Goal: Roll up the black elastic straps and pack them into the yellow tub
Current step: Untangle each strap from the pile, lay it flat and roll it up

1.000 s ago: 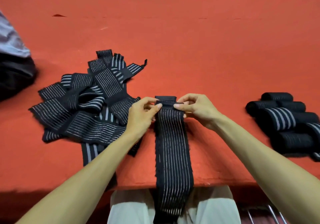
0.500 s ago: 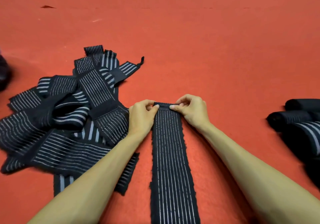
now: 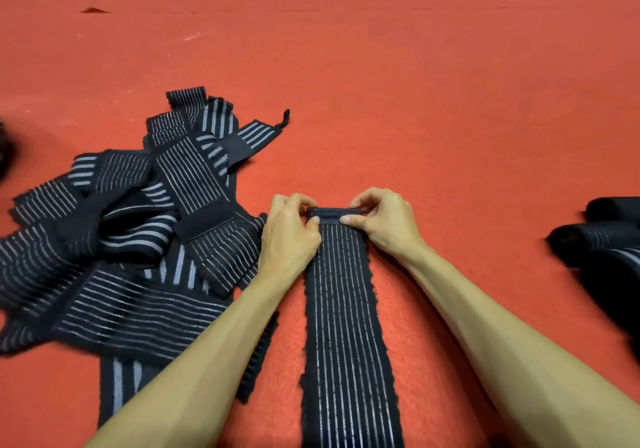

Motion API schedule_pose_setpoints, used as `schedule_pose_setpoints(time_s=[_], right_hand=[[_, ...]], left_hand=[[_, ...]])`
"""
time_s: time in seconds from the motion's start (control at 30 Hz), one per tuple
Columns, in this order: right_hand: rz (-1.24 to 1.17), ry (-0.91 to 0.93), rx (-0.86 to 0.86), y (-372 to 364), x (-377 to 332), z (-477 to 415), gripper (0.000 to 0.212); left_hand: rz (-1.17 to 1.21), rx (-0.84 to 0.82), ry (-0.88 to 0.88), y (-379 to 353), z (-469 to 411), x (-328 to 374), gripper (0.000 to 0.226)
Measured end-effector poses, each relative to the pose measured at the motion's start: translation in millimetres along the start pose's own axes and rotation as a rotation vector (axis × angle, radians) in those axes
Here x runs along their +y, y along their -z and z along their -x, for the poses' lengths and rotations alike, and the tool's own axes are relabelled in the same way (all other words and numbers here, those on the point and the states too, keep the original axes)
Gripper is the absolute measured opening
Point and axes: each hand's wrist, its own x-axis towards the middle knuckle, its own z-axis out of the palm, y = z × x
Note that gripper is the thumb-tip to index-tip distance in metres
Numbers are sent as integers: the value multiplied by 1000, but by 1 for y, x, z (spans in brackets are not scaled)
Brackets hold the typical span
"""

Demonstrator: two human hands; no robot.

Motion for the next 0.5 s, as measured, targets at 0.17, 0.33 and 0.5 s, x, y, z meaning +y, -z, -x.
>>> schedule_pose_setpoints(time_s=[0.17,0.33,0.5], right_hand=[[-84,15,24,4,-8,11,24],[-95,154,-22,36,-30,30,26],[40,370,-59,85,-73,56,13]], left_hand=[[66,-93,-66,10,8,7,20],[-65,-157,-280,40,20,23,23],[49,-137,-411,86,45,62,17]])
